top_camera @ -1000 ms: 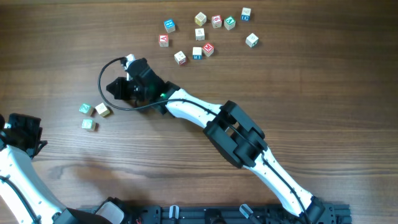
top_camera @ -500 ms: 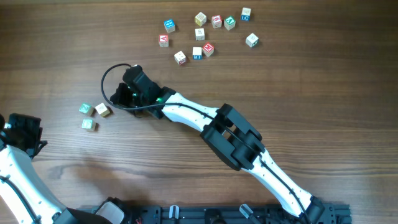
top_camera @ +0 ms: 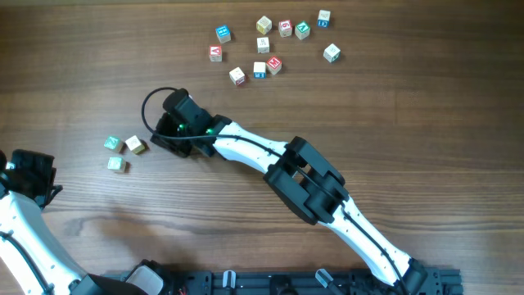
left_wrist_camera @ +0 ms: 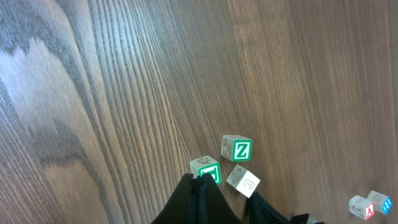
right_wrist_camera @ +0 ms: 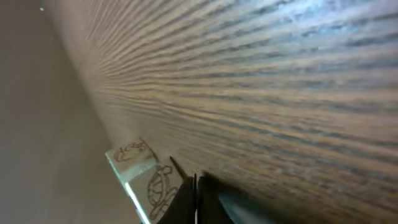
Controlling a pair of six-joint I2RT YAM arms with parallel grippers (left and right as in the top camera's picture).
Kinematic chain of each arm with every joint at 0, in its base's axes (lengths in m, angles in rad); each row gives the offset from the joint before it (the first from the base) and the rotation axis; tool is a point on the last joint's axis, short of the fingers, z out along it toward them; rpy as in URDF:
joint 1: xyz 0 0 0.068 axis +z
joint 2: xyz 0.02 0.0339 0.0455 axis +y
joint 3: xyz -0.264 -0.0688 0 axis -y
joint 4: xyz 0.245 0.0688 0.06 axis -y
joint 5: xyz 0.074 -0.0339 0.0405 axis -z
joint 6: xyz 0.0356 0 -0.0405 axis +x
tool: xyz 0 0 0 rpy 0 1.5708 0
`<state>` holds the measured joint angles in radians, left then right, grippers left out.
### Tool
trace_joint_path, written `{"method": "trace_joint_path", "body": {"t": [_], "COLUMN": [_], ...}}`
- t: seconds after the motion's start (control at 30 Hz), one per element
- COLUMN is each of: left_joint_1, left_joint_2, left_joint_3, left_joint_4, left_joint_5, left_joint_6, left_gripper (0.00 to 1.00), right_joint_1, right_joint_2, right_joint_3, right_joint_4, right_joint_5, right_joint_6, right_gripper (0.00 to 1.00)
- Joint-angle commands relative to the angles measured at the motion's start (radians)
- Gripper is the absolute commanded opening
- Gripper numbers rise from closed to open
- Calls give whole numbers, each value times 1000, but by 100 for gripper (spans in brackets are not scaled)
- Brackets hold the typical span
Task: Form a circle
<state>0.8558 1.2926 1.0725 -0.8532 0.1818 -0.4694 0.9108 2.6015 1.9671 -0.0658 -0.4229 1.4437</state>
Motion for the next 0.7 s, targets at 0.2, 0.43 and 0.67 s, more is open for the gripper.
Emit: {"method": "trace_joint_path", "body": {"t": [0.2, 0.43, 0.67], "left_joint_1": [4, 4, 4], "left_joint_2": [5, 5, 5], "left_joint_3": [7, 7, 7], "left_joint_4": [-1, -1, -1], "left_joint_5": [11, 11, 11], "left_joint_6": [-10, -10, -10], "left_gripper": [4, 4, 4], "right_joint_1": [17, 23, 26], "right_joint_2": [26, 26, 26], "right_joint_3": [19, 19, 19], "right_joint_4": [42, 92, 98], "right_joint_5": [-24, -31, -47], "right_joint_6": [59, 66, 78], "right_gripper": [4, 5, 5]}}
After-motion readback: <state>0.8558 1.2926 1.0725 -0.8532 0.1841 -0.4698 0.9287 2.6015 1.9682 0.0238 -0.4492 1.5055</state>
